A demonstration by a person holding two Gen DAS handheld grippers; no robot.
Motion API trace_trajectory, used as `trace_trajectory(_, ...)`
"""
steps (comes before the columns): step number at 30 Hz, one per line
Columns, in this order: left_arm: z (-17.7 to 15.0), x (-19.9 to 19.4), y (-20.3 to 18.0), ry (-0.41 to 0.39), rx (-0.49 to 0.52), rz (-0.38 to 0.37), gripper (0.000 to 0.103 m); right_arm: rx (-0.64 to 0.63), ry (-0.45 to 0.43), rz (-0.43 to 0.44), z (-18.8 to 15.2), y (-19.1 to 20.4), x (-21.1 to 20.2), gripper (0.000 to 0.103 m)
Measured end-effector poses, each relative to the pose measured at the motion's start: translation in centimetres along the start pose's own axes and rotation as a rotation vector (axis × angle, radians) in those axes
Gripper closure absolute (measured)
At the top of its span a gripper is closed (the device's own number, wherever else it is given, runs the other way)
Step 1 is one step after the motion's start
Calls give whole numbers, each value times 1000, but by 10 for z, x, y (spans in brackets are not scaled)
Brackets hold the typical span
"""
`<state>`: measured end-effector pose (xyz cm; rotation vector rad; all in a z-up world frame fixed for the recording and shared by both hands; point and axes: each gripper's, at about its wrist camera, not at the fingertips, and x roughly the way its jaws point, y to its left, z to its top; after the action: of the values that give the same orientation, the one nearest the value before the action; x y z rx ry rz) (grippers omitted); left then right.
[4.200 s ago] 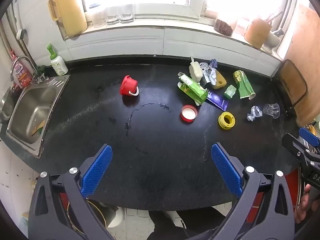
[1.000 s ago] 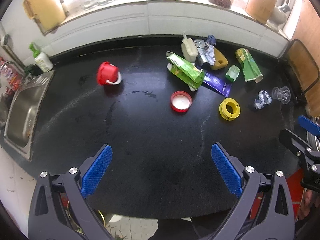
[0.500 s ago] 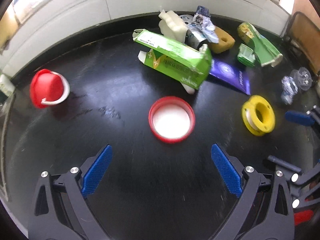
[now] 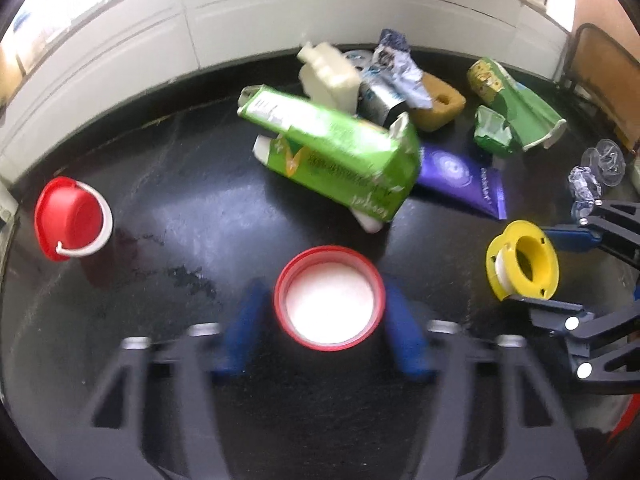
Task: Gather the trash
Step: 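Grasp the red bottle cap with the left tool while the right tool grasps the yellow tape roll, then carry the cap and tape roll to the floor bin and release both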
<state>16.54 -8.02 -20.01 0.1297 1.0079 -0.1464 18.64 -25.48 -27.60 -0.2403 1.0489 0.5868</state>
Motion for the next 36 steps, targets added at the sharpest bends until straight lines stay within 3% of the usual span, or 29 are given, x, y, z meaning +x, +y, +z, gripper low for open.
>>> trace_trajectory(3, 3, -1, 0, 22, -37, -11, 55, 13, 6, 9, 2, -2, -3, 49)
trace_trajectory(11, 0, -26, 3, -10, -75, 14, 55, 25, -23, -5, 9, 1, -30, 49)
trace_trajectory(20, -22, -100, 18, -37, -147, 40, 55, 28, -81, -19, 20, 31, -93, 49)
trace_trajectory(27, -70, -187, 56, -57, -232, 98, 55, -7, -160, -4, 37, 97, -144, 49)
trace_trajectory(32, -127, -252, 98, -67, -332, 191, 55, -53, -200, 76, 59, 168, -171, 49)
trace_trajectory(36, -185, -293, 130, -59, -442, 276, 55, -166, -197, 168, 61, 245, -176, 49)
